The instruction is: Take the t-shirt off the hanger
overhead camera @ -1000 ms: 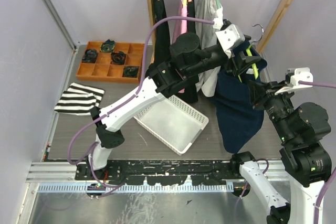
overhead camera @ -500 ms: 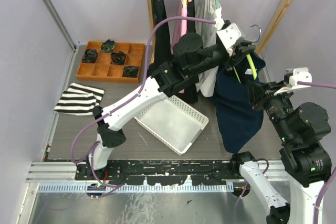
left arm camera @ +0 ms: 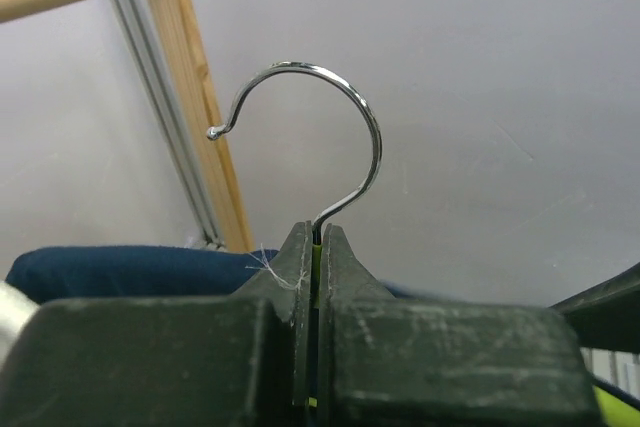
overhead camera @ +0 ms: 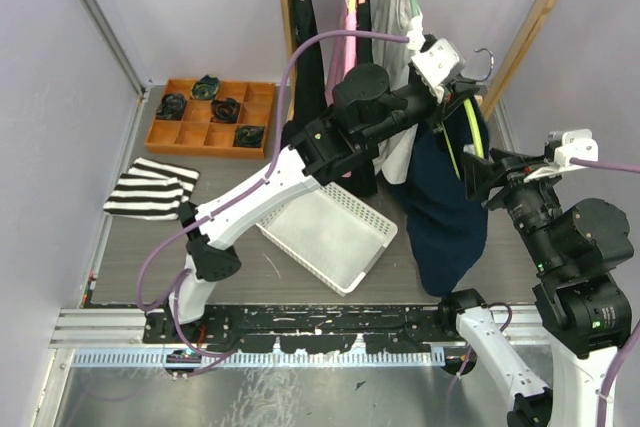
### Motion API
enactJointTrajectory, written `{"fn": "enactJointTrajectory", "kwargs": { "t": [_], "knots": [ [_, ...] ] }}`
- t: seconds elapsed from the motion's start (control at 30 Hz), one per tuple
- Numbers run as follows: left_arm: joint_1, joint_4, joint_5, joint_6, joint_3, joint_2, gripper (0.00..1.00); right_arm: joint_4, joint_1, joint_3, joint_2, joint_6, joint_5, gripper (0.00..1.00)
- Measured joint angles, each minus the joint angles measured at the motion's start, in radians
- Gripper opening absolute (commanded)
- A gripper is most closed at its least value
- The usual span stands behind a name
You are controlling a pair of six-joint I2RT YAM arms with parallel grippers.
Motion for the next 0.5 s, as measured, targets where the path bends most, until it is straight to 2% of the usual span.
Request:
{"fn": "enactJointTrajectory", "kwargs": {
  "t": [0.1,0.5],
  "knots": [
    [0.006,-0.022,-0.027,0.0,0.0,0.001,0.0,0.026,0.0,0.0,-0.008,0.0,0.0,0.7],
    [0.096,-0.032,-0.054,-0.054,0.001,-0.001,0.0,0.04,0.0,-0.022,-0.03,0.0,-0.003,0.71]
  ]
}}
